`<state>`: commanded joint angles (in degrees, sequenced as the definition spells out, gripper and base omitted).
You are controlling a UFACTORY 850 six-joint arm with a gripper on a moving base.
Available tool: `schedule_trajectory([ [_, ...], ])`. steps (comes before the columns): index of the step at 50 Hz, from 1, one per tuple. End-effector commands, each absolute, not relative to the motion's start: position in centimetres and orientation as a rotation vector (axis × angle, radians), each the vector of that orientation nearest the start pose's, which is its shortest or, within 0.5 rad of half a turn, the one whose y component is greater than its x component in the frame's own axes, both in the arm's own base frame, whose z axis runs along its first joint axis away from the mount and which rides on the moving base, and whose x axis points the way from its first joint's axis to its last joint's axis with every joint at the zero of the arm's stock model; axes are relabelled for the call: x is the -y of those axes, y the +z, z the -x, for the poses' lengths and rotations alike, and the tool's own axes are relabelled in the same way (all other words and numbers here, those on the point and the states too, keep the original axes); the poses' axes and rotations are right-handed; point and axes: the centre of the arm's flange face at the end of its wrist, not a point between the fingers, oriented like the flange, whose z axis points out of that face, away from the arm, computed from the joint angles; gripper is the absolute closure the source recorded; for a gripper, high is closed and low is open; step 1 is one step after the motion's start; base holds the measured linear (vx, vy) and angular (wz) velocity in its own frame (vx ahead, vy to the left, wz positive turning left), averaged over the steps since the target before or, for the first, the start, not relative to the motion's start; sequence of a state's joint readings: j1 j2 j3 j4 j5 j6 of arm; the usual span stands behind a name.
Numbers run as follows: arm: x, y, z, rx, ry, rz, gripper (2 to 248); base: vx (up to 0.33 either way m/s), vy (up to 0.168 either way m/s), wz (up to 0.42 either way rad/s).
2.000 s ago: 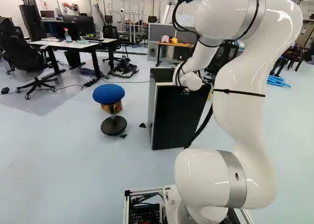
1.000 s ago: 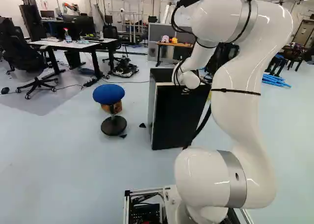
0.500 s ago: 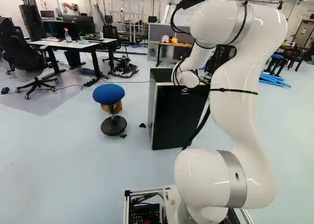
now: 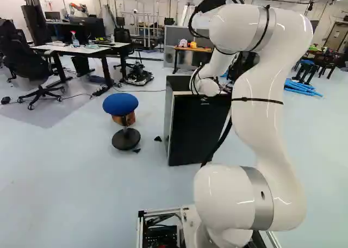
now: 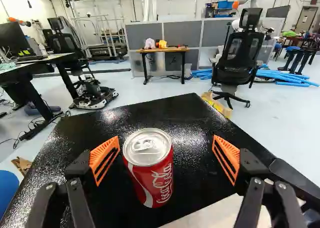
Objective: Grab a drink from the fridge
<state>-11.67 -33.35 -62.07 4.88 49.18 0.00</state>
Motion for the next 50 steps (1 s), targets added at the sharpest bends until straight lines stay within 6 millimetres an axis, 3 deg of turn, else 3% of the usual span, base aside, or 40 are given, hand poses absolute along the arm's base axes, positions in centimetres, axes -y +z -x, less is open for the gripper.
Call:
schedule_trajectory([
  [18, 13.53, 36.83, -62.57, -0.409, -2.047, 2.536, 3, 0.0, 0.0, 0.0],
  [19, 13.53, 36.83, -62.57, -0.409, -2.047, 2.536, 22, 0.0, 0.0, 0.0],
  [23, 13.53, 36.83, -62.57, -0.409, -2.047, 2.536, 22, 0.0, 0.0, 0.0],
  [24, 13.53, 36.83, -62.57, -0.409, -2.047, 2.536, 60, 0.0, 0.0, 0.0],
  [28, 13.53, 36.83, -62.57, -0.409, -2.047, 2.536, 60, 0.0, 0.0, 0.0],
  [29, 13.53, 36.83, -62.57, -0.409, -2.047, 2.536, 98, 0.0, 0.0, 0.0],
  [33, 13.53, 36.83, -62.57, -0.409, -2.047, 2.536, 98, 0.0, 0.0, 0.0],
  [34, 13.53, 36.83, -62.57, -0.409, -2.047, 2.536, 136, 0.0, 0.0, 0.0],
  [39, 13.53, 36.83, -62.57, -0.409, -2.047, 2.536, 136, 0.0, 0.0, 0.0],
  [40, 13.53, 36.83, -62.57, -0.409, -2.047, 2.536, 152, 0.0, 0.0, 0.0],
  [50, 13.52, 37.48, -62.53, -0.408, -2.06, 2.526, 152, 0.0, 0.0, 0.0],
])
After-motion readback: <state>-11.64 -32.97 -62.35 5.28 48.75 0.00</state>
